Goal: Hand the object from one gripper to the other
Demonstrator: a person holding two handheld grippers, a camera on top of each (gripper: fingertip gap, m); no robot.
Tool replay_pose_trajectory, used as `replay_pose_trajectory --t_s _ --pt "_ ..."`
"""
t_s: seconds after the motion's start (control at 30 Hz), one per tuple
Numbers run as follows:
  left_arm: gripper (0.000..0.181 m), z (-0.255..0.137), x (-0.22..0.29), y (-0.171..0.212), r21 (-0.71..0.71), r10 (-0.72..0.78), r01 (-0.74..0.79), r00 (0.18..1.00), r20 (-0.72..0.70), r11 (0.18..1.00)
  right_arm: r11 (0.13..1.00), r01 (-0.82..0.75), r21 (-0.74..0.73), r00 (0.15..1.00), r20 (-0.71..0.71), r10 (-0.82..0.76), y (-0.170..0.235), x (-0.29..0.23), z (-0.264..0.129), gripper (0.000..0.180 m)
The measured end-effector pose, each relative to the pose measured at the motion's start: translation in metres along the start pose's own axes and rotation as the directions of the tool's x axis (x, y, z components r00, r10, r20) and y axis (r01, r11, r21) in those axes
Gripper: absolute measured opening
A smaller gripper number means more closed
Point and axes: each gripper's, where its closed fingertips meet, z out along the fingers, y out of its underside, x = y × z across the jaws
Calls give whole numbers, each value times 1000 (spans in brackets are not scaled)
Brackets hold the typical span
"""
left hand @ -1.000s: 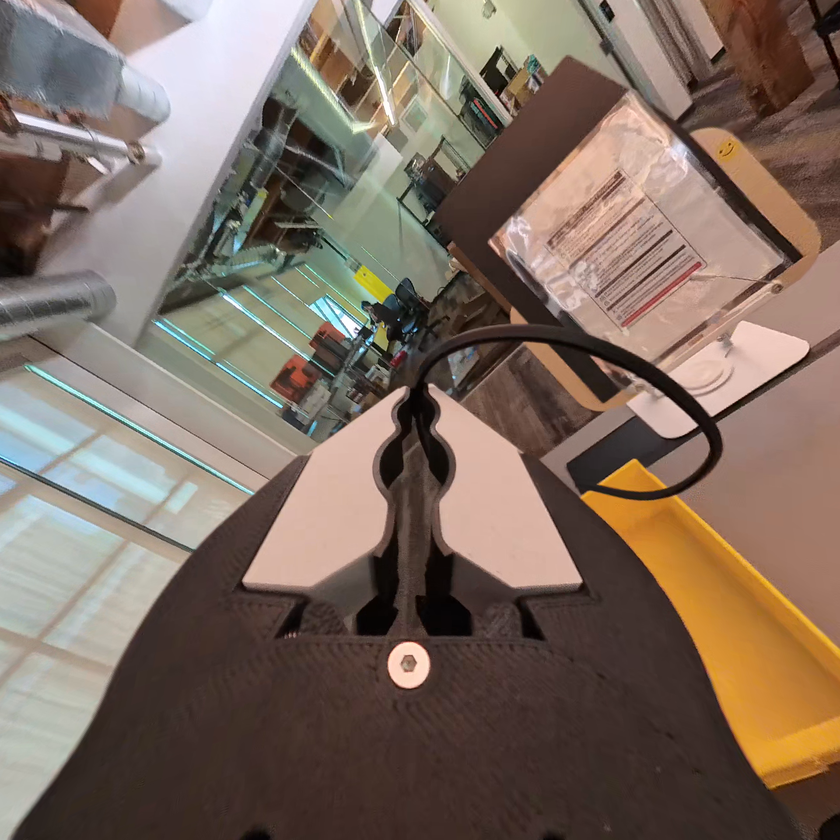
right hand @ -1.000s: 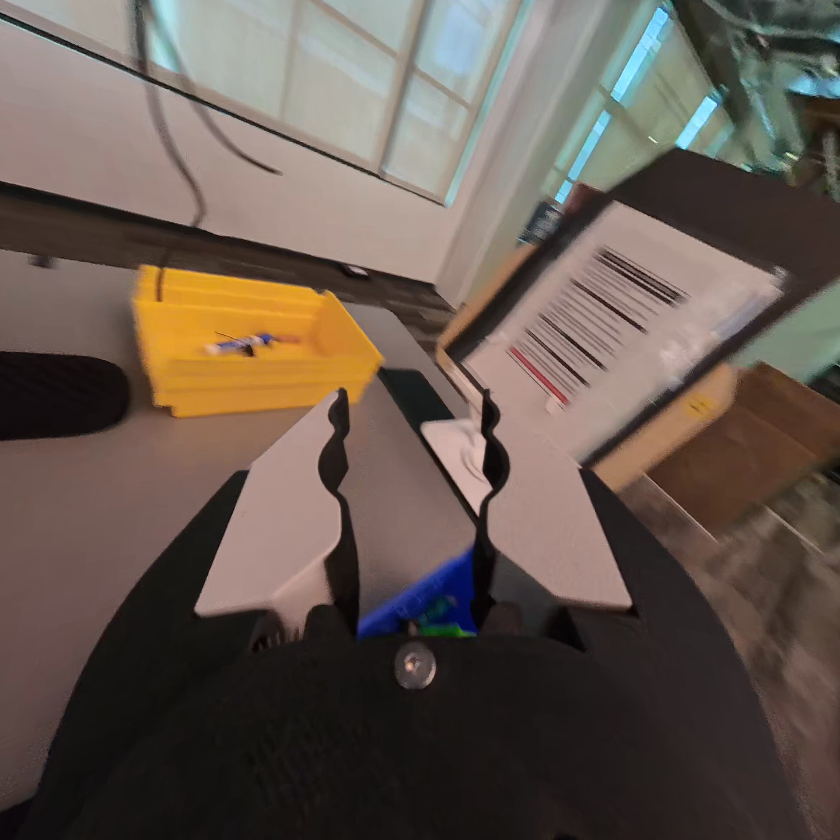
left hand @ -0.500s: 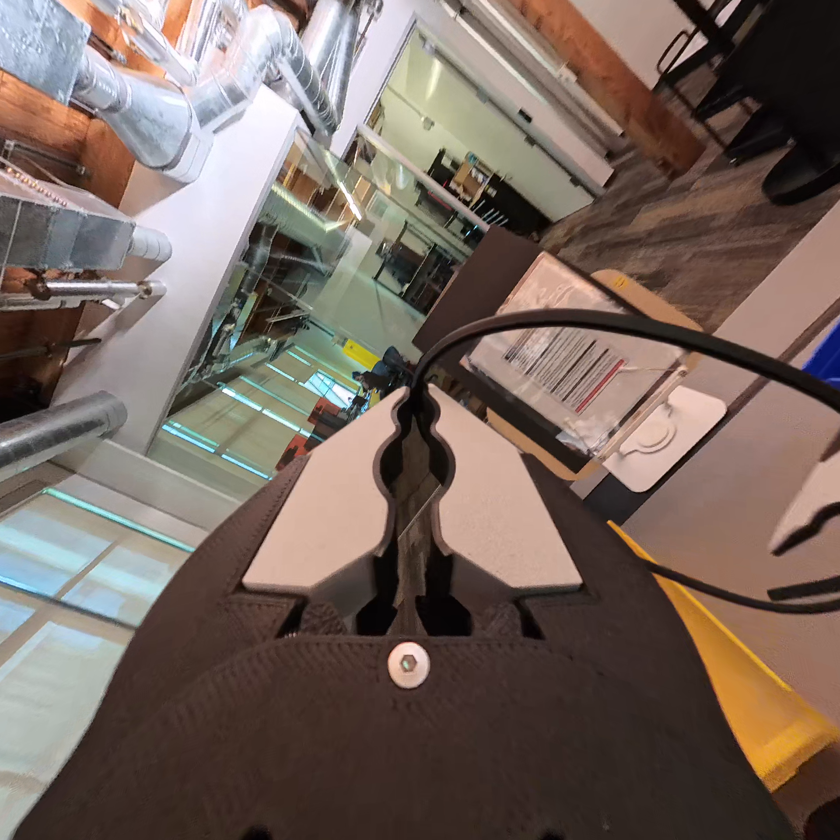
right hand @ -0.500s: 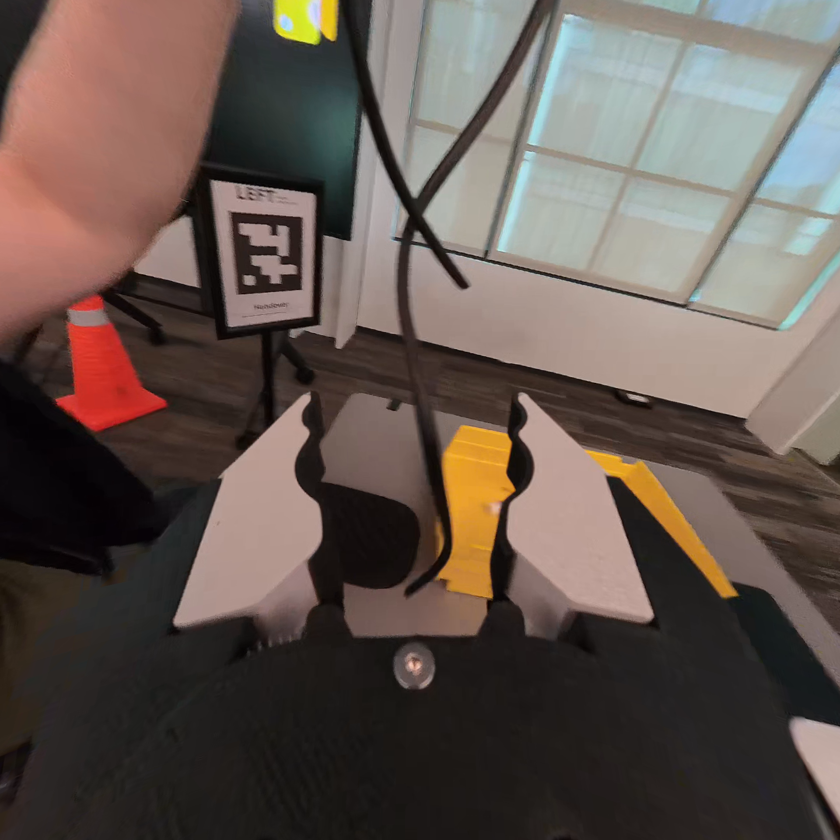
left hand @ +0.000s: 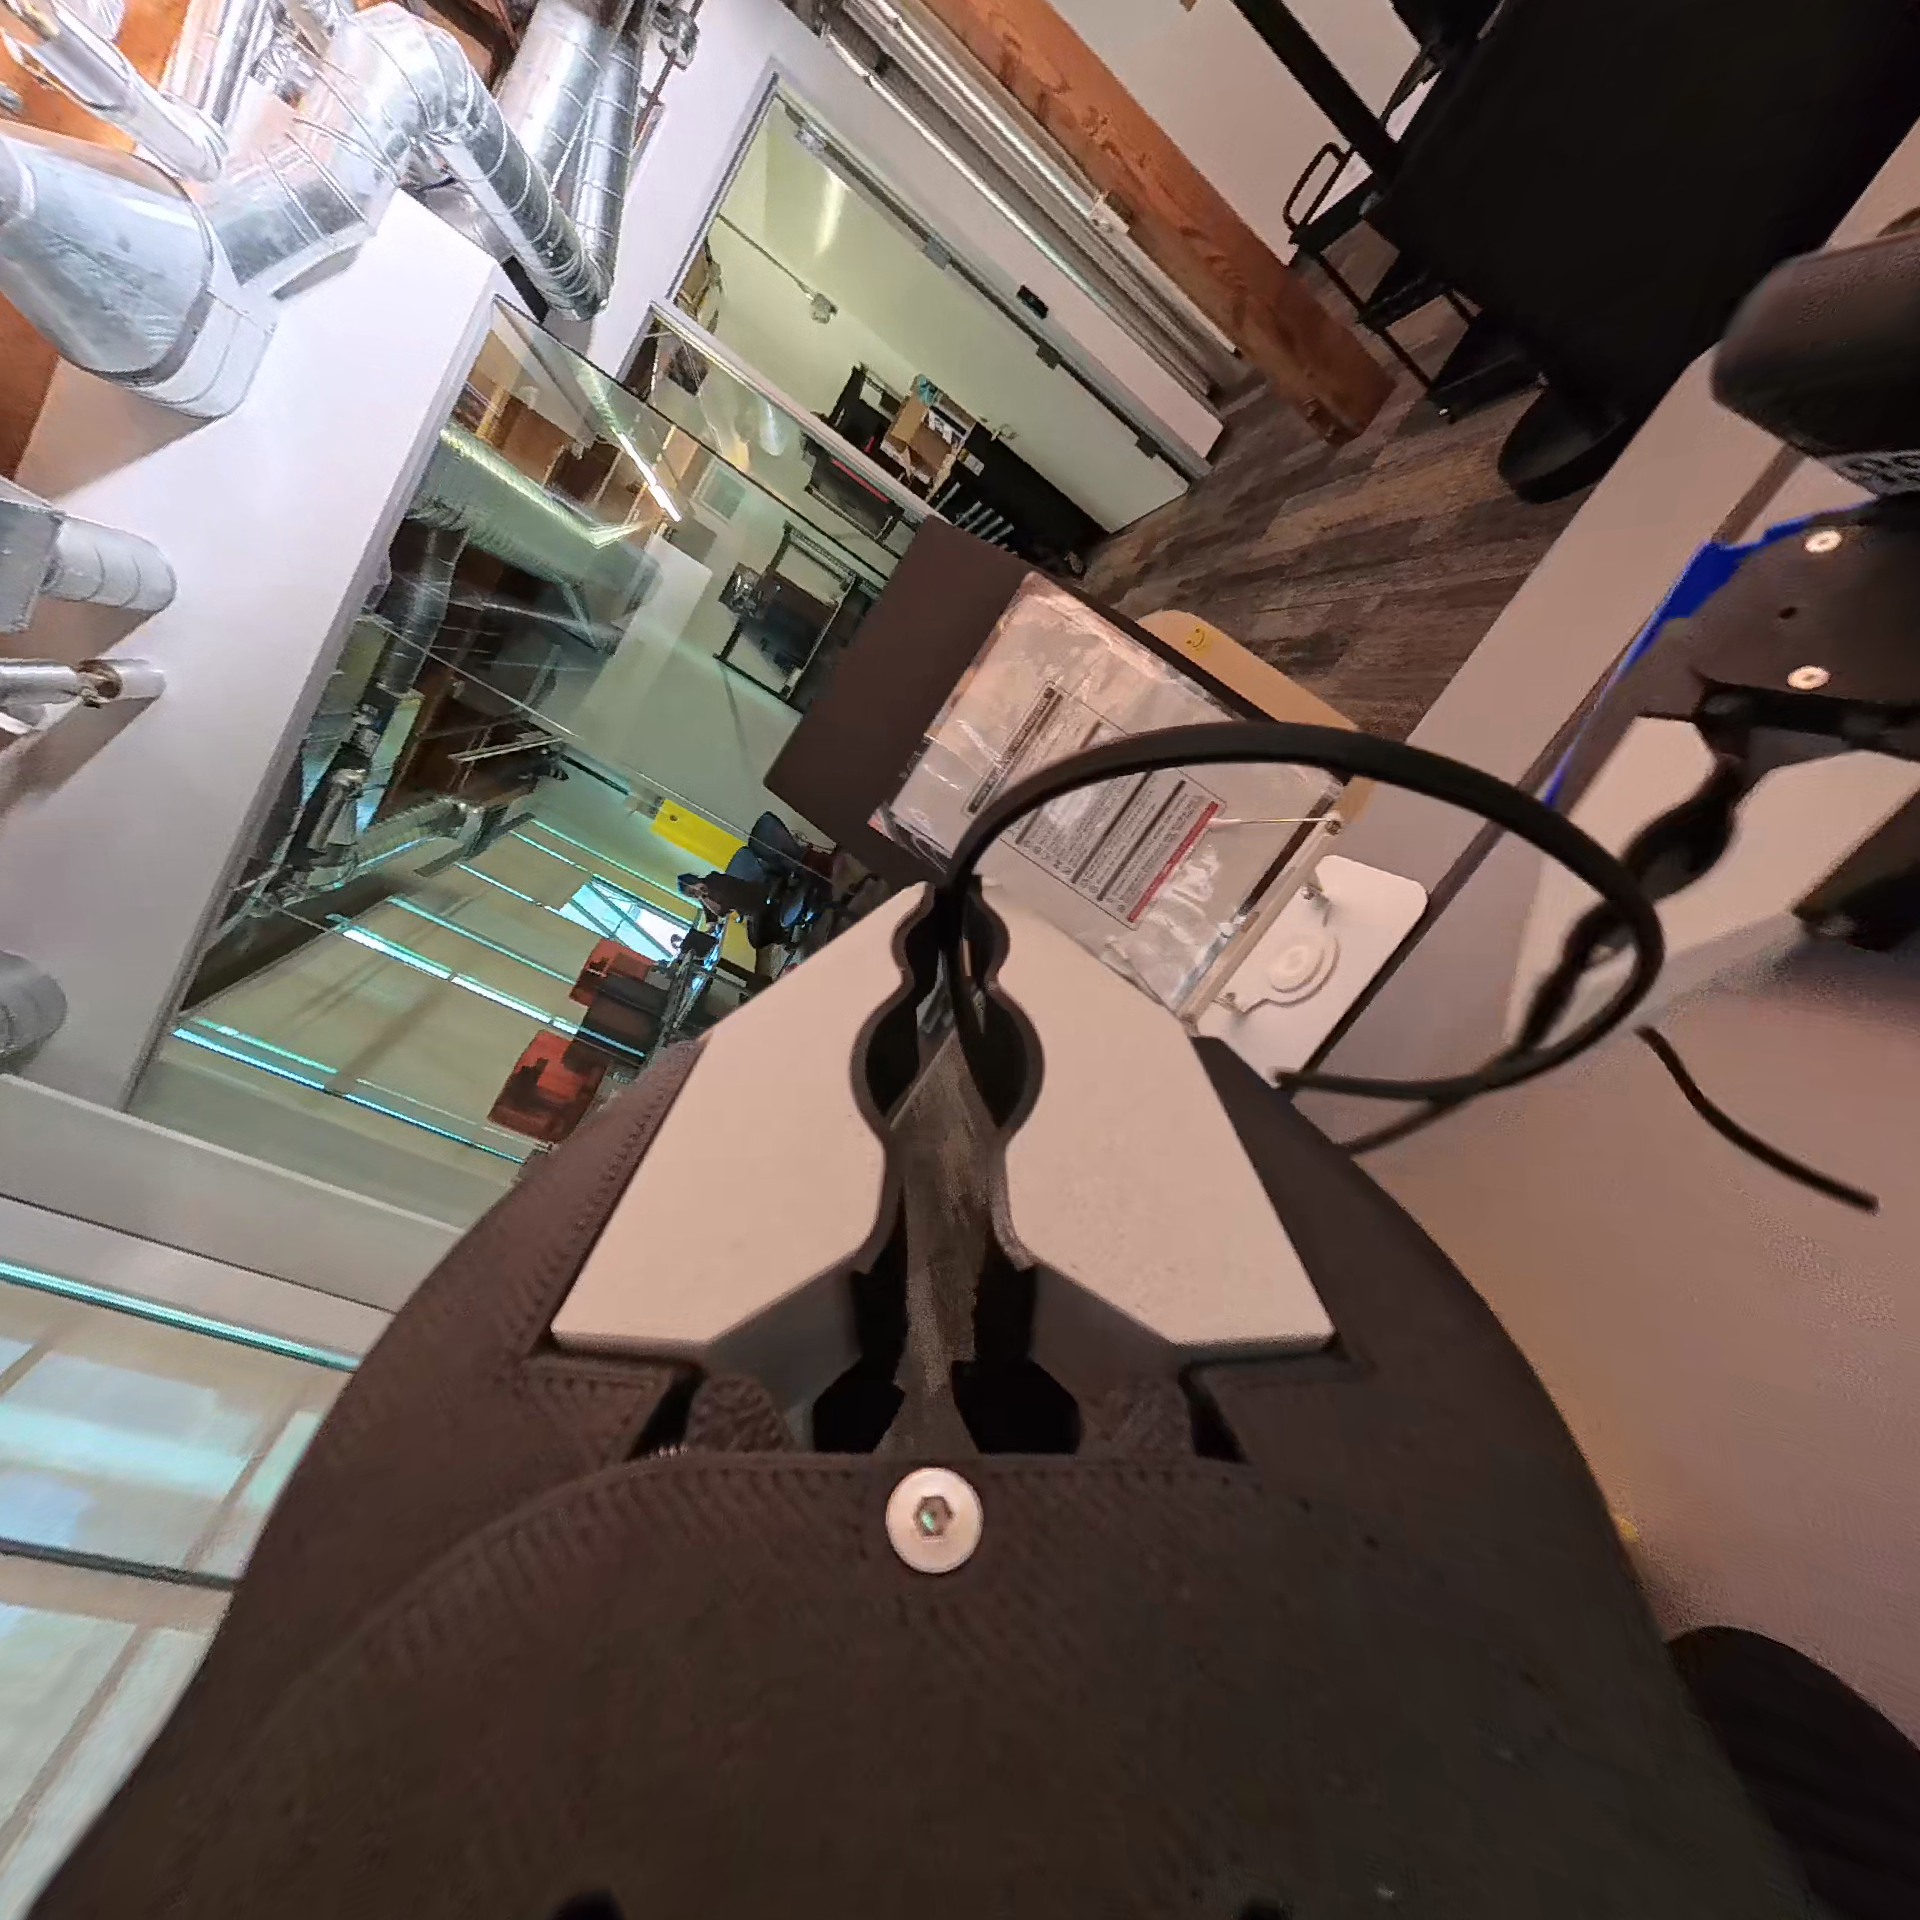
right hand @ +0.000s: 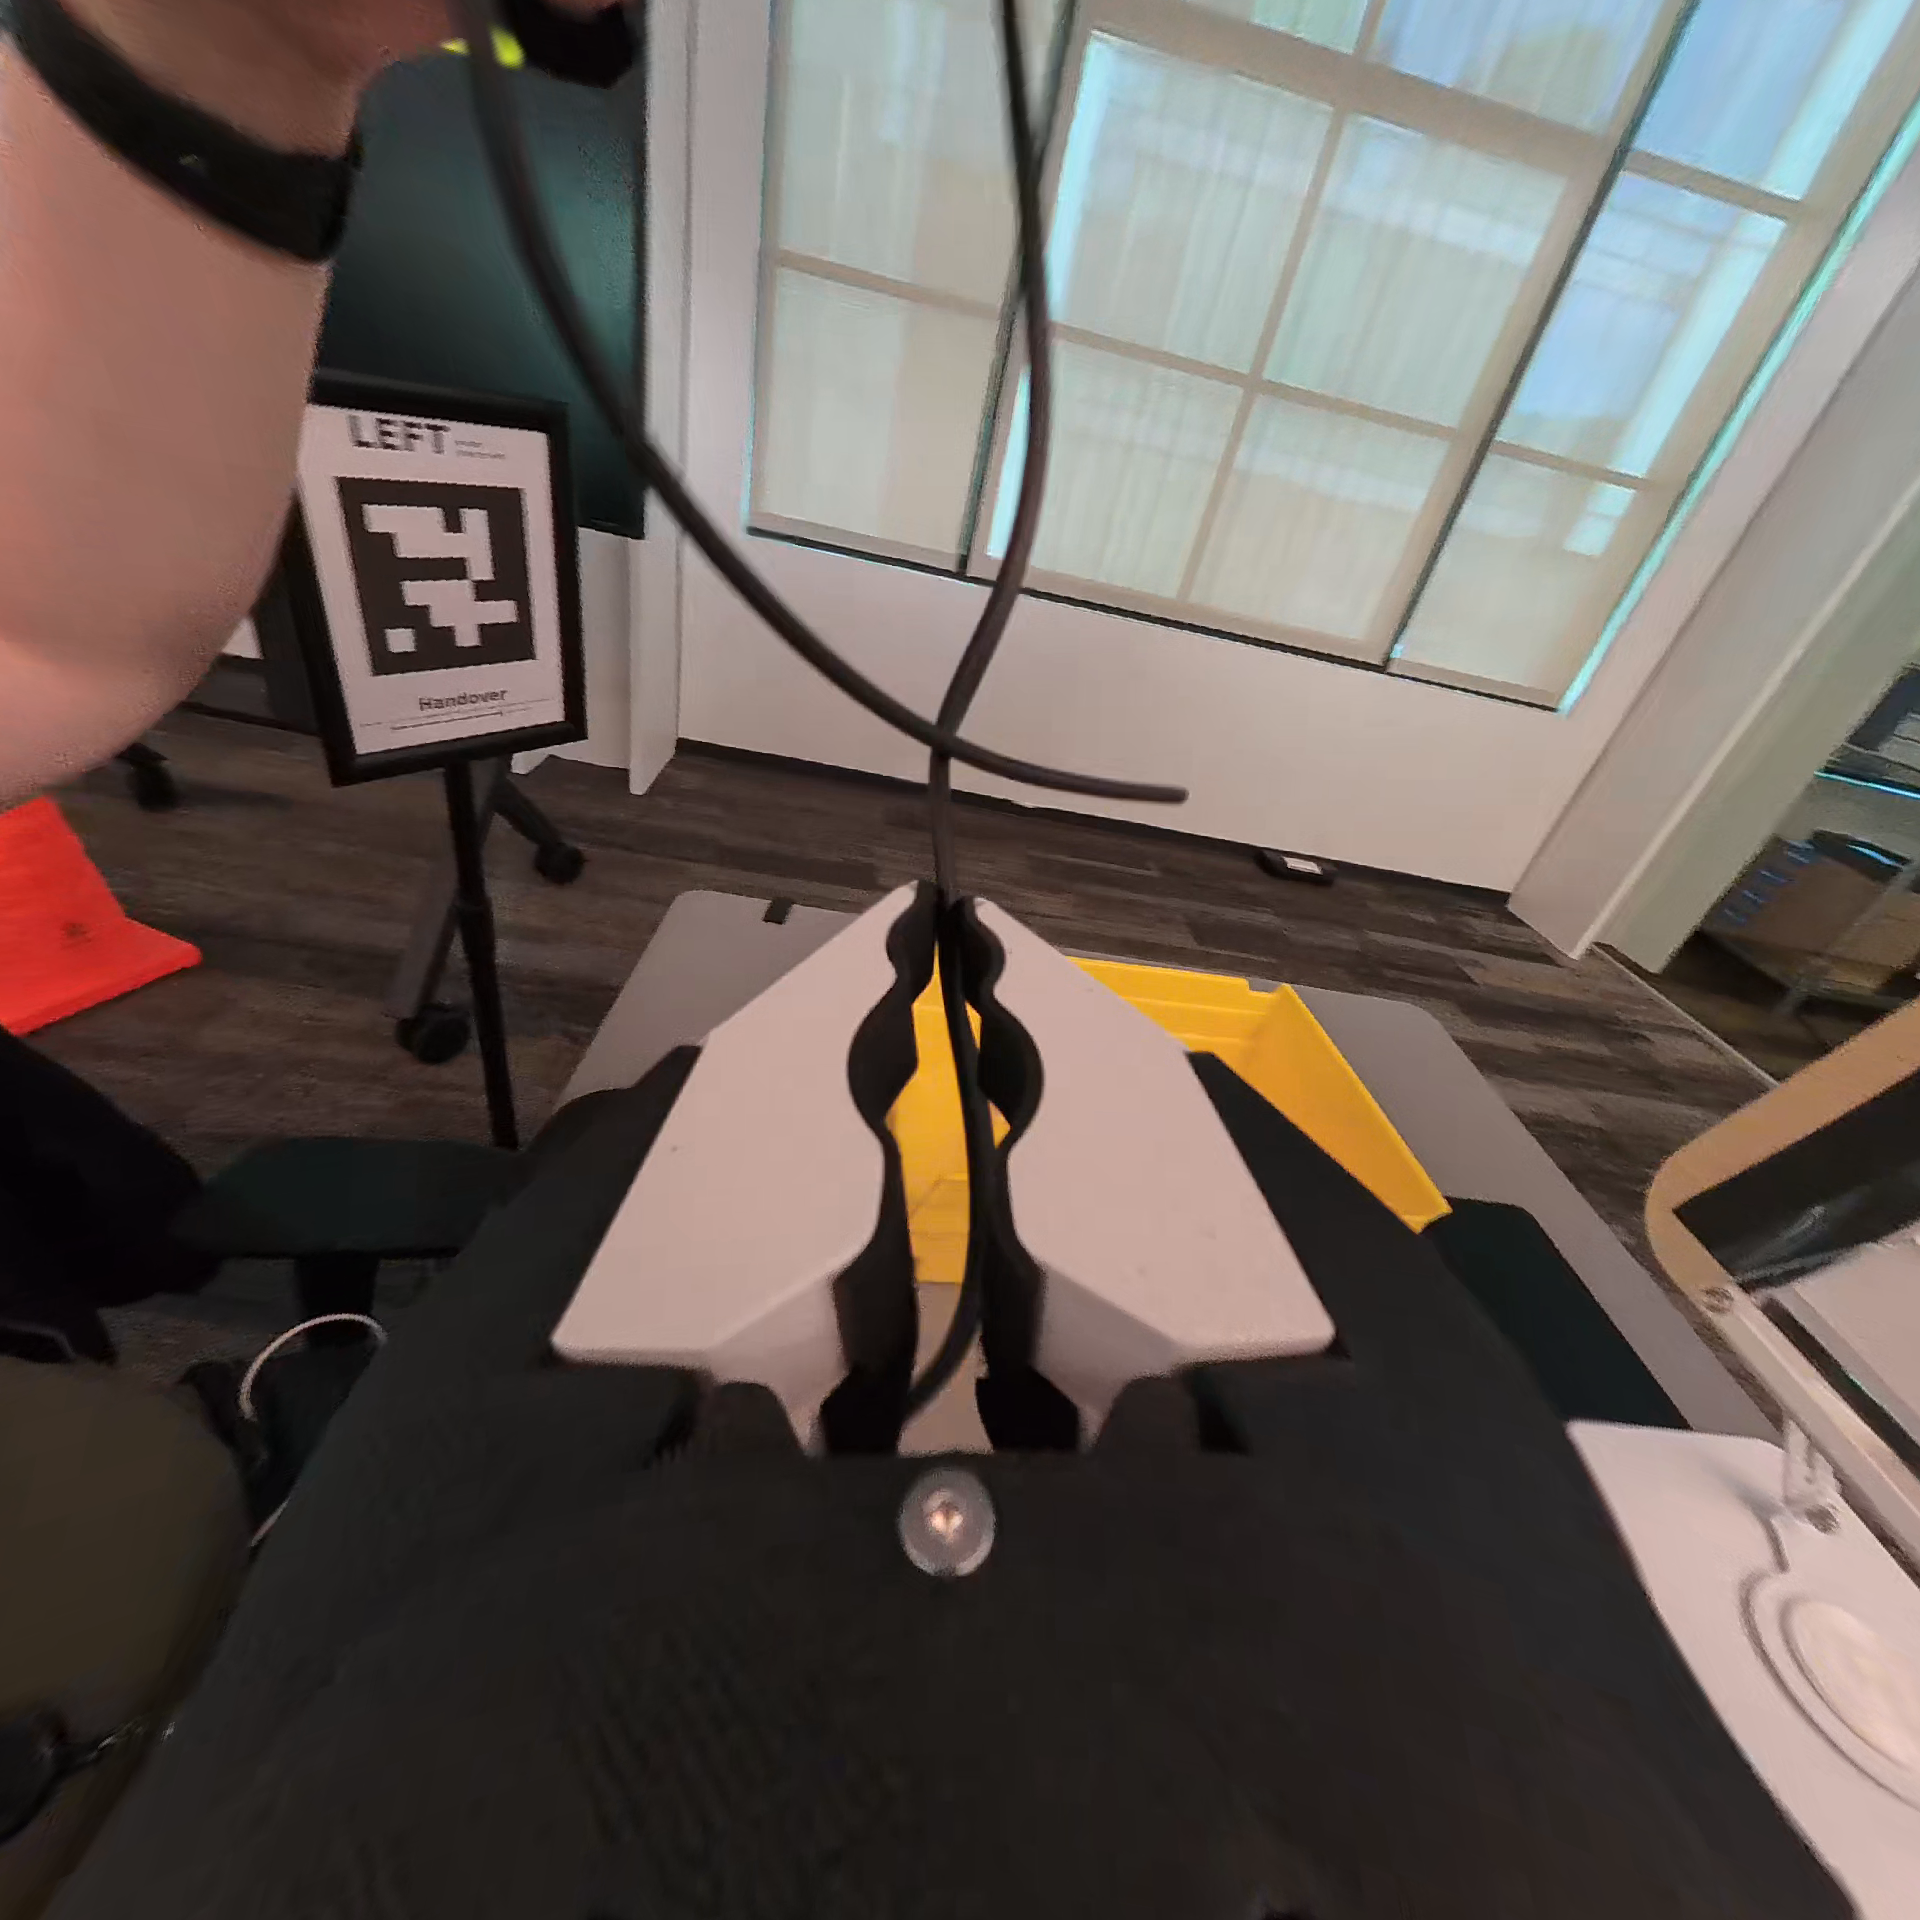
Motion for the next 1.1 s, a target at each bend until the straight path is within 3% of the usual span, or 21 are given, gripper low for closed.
replay_pose_trajectory --t_s 0.2,0.33,0.4,0.5,0.63,0.7,0.8,0.93,1.1 --pt "21 -28 63 16 87 -82 85 996 -35 993 993 113 -24 953 -281 -115 -4 40 -15 2" --pt "71 -46 137 44 87 -149 158 983 -104 984 975 219 -21 887 -413 -208 -19 49 -30 2" --pt "81 -58 169 66 68 -176 184 978 -109 981 964 262 -50 848 -466 -254 -25 50 -37 1" --pt "77 -85 192 78 191 -292 301 954 -76 934 943 318 -94 799 -508 -320 -32 50 -45 2" --pt "61 -120 195 89 399 -478 490 868 -137 775 927 358 -112 764 -536 -359 -41 42 -48 2" --pt "62 -116 196 102 365 -528 567 823 -209 739 930 360 -72 775 -532 -341 -49 33 -47 2" --pt "68 -104 206 120 260 -545 612 788 -287 747 946 325 -15 831 -473 -293 -56 15 -42 2" --pt "68 -82 229 131 250 -549 633 767 -332 733 958 284 29 877 -412 -247 -61 -2 -36 2" --pt "90 -39 275 142 159 -536 608 774 -337 778 962 270 28 896 -374 -241 -61 -13 -29 2"
